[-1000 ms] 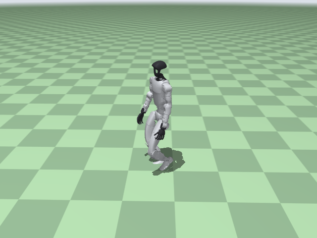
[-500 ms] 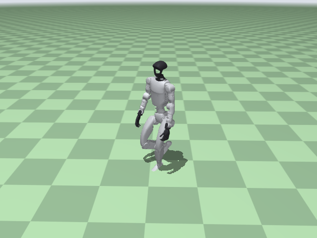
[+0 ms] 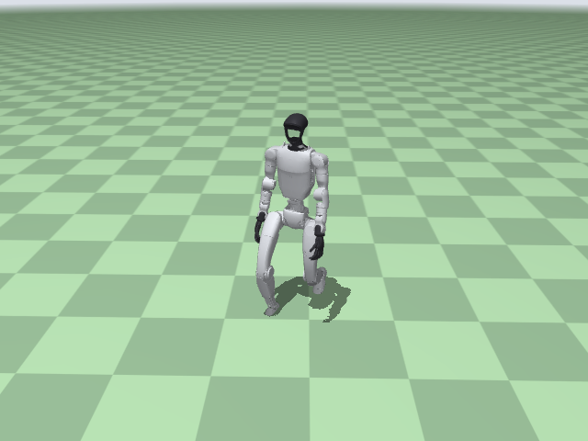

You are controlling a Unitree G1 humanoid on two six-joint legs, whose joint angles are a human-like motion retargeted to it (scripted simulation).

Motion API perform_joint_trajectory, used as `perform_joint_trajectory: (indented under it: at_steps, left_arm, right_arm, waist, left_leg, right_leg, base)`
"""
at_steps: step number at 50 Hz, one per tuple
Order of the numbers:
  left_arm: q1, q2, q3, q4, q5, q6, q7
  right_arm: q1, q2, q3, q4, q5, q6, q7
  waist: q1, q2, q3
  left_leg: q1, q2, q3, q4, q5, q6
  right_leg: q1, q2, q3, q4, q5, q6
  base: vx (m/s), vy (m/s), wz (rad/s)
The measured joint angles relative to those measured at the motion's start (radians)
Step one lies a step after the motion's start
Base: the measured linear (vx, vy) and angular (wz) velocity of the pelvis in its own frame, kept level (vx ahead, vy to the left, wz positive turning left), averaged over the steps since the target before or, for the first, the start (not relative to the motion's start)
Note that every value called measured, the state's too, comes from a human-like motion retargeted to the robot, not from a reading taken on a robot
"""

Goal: Walk

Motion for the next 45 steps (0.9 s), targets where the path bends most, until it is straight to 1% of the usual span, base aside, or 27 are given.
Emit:
perform_joint_trajectory:
  at_steps: [2,3,5,8,10,12,15,19,21,22,23,25,28,30,32,33,35,37,40,42,45]
  left_arm:
    - [0.025,-0.01,-0.001,0.017,-0.004,0.01,-0.015]
    - [0.035,-0.013,-0.002,0.019,-0.005,0.016,-0.021]
    - [0.048,-0.017,-0.007,0.015,-0.004,0.03,-0.03]
    - [0.063,-0.02,-0.009,-0.006,0.001,0.04,-0.034]
    - [0.074,-0.019,-0.008,-0.025,0.007,0.042,-0.033]
    - [0.087,-0.018,-0.005,-0.045,0.011,0.039,-0.031]
    - [0.105,-0.016,-0.001,-0.066,0.02,0.036,-0.025]
    - [0.113,-0.021,0.005,-0.059,0.04,0.037,-0.024]
    - [0.115,-0.024,0.011,-0.049,0.048,0.039,-0.027]
    - [0.119,-0.027,0.013,-0.044,0.05,0.041,-0.028]
    - [0.127,-0.03,0.014,-0.04,0.051,0.043,-0.029]
    - [0.138,-0.036,0.018,-0.031,0.048,0.047,-0.032]
    - [0.15,-0.043,0.022,-0.015,0.033,0.053,-0.045]
    - [0.154,-0.044,0.018,-0.005,0.018,0.054,-0.062]
    - [0.152,-0.039,0.014,-0.005,0.001,0.052,-0.083]
    - [0.151,-0.037,0.011,-0.011,-0.005,0.052,-0.089]
    - [0.144,-0.031,0.006,-0.031,-0.009,0.05,-0.092]
    - [0.131,-0.023,-0.003,-0.056,-0.01,0.048,-0.084]
    - [0.099,-0.012,-0.011,-0.098,-0.016,0.045,-0.062]
    - [0.074,-0.005,-0.018,-0.126,-0.021,0.037,-0.047]
    - [0.035,0.002,-0.029,-0.162,-0.027,0.02,-0.027]
  right_arm:
    - [-0.009,-0.012,0.005,-0.01,0.021,0.0,-0.003]
    - [-0.015,-0.021,0.005,-0.018,0.029,0.001,-0.005]
    - [-0.03,-0.04,0.002,-0.036,0.04,0.002,-0.01]
    - [-0.057,-0.07,-0.005,-0.061,0.051,0.001,-0.017]
    - [-0.075,-0.089,-0.011,-0.079,0.056,-0.001,-0.017]
    - [-0.093,-0.106,-0.019,-0.097,0.06,-0.006,-0.016]
    - [-0.119,-0.127,-0.029,-0.125,0.065,-0.018,-0.015]
    - [-0.156,-0.146,-0.037,-0.153,0.053,-0.032,-0.019]
    - [-0.172,-0.149,-0.039,-0.161,0.044,-0.035,-0.021]
    - [-0.177,-0.148,-0.039,-0.164,0.04,-0.037,-0.022]
    - [-0.176,-0.145,-0.038,-0.167,0.038,-0.038,-0.023]
    - [-0.172,-0.14,-0.038,-0.169,0.037,-0.04,-0.024]
    - [-0.149,-0.128,-0.038,-0.16,0.041,-0.037,-0.021]
    - [-0.125,-0.121,-0.04,-0.148,0.047,-0.034,-0.012]
    - [-0.104,-0.113,-0.042,-0.132,0.053,-0.03,0.008]
    - [-0.094,-0.11,-0.042,-0.124,0.053,-0.026,0.018]
    - [-0.08,-0.106,-0.042,-0.107,0.048,-0.019,0.033]
    - [-0.067,-0.105,-0.043,-0.091,0.042,-0.014,0.037]
    - [-0.05,-0.107,-0.044,-0.073,0.039,-0.011,0.026]
    - [-0.036,-0.108,-0.047,-0.068,0.041,-0.008,0.012]
    - [-0.019,-0.105,-0.055,-0.059,0.048,-0.004,-0.009]
  waist:
    - [0.012,0.042,-0.003]
    - [0.02,0.06,-0.006]
    - [0.041,0.08,-0.009]
    - [0.079,0.084,-0.008]
    - [0.104,0.08,-0.005]
    - [0.123,0.074,0.002]
    - [0.138,0.066,0.016]
    - [0.129,0.057,0.014]
    - [0.118,0.046,0.002]
    - [0.114,0.042,-0.004]
    - [0.114,0.042,-0.008]
    - [0.115,0.037,-0.023]
    - [0.117,0.009,-0.044]
    - [0.102,-0.03,-0.051]
    - [0.066,-0.103,-0.054]
    - [0.049,-0.122,-0.055]
    - [0.018,-0.144,-0.055]
    - [-0.009,-0.143,-0.048]
    - [-0.044,-0.117,-0.032]
    - [-0.062,-0.093,-0.016]
    - [-0.074,-0.053,0.004]
  left_leg:
    - [-0.076,0.114,0.008,0.187,0.136,-0.022]
    - [-0.124,0.171,0.012,0.269,0.193,-0.018]
    - [-0.222,0.266,0.024,0.396,0.244,0.011]
    - [-0.36,0.336,0.056,0.473,0.19,0.061]
    - [-0.437,0.345,0.091,0.452,0.132,0.077]
    - [-0.496,0.333,0.137,0.365,0.088,0.071]
    - [-0.555,0.307,0.216,0.162,0.068,0.036]
    - [-0.591,0.248,0.321,-0.187,0.12,-0.032]
    - [-0.59,0.202,0.373,-0.353,0.156,-0.052]
    - [-0.592,0.188,0.394,-0.401,0.17,-0.057]
    - [-0.605,0.196,0.405,-0.392,0.174,-0.059]
    - [-0.615,0.193,0.421,-0.365,0.186,-0.043]
    - [-0.61,0.148,0.423,-0.297,0.204,0.009]
    - [-0.589,0.061,0.413,-0.282,0.201,0.052]
    - [-0.541,-0.093,0.412,-0.355,0.222,0.098]
    - [-0.527,-0.148,0.399,-0.376,0.226,0.115]
    - [-0.493,-0.238,0.361,-0.419,0.229,0.137]
    - [-0.453,-0.299,0.308,-0.451,0.224,0.144]
    - [-0.377,-0.355,0.215,-0.495,0.204,0.141]
    - [-0.328,-0.371,0.147,-0.502,0.176,0.138]
    - [-0.274,-0.368,0.048,-0.479,0.118,0.135]
  right_leg:
    - [0.041,0.044,-0.049,-0.008,-0.032,-0.048]
    - [0.063,0.061,-0.071,-0.021,-0.048,-0.069]
    - [0.112,0.082,-0.105,-0.051,-0.08,-0.099]
    - [0.193,0.088,-0.132,-0.094,-0.129,-0.115]
    - [0.252,0.082,-0.145,-0.12,-0.163,-0.115]
    - [0.313,0.07,-0.153,-0.144,-0.198,-0.11]
    - [0.403,0.045,-0.169,-0.192,-0.248,-0.1]
    - [0.488,0.007,-0.209,-0.249,-0.306,-0.088]
    - [0.507,-0.021,-0.229,-0.247,-0.335,-0.083]
    - [0.512,-0.035,-0.237,-0.233,-0.351,-0.081]
    - [0.514,-0.046,-0.243,-0.204,-0.366,-0.079]
    - [0.517,-0.068,-0.232,-0.145,-0.387,-0.072]
    - [0.512,-0.122,-0.194,-0.019,-0.373,-0.046]
    - [0.487,-0.166,-0.131,0.109,-0.339,-0.006]
    - [0.429,-0.284,-0.074,0.292,-0.239,0.036]
    - [0.394,-0.324,-0.05,0.374,-0.168,0.045]
    - [0.318,-0.38,-0.002,0.506,-0.075,0.044]
    - [0.24,-0.409,0.028,0.581,-0.072,0.016]
    - [0.124,-0.42,0.049,0.594,-0.138,-0.038]
    - [0.056,-0.4,0.054,0.53,-0.172,-0.06]
    - [-0.026,-0.328,0.057,0.368,-0.173,-0.053]
  base:
    - [0.54,-0.2,0.64]
    - [0.53,-0.21,0.72]
    - [0.53,-0.21,0.78]
    - [0.52,-0.17,0.79]
    - [0.53,-0.1,0.8]
    - [0.54,-0.05,0.82]
    - [0.56,-0.02,0.94]
    - [0.55,0.01,1.14]
    - [0.52,0.04,1.15]
    - [0.5,0.04,0.98]
    - [0.5,0.04,0.87]
    - [0.53,0.05,0.78]
    - [0.56,0.09,0.9]
    - [0.54,0.12,1.44]
    - [0.51,0.13,1.81]
    - [0.5,0.11,1.79]
    - [0.5,0.09,1.71]
    - [0.49,0.06,1.66]
    - [0.49,0.06,1.59]
    - [0.5,0.04,1.56]
    - [0.5,0.02,1.44]
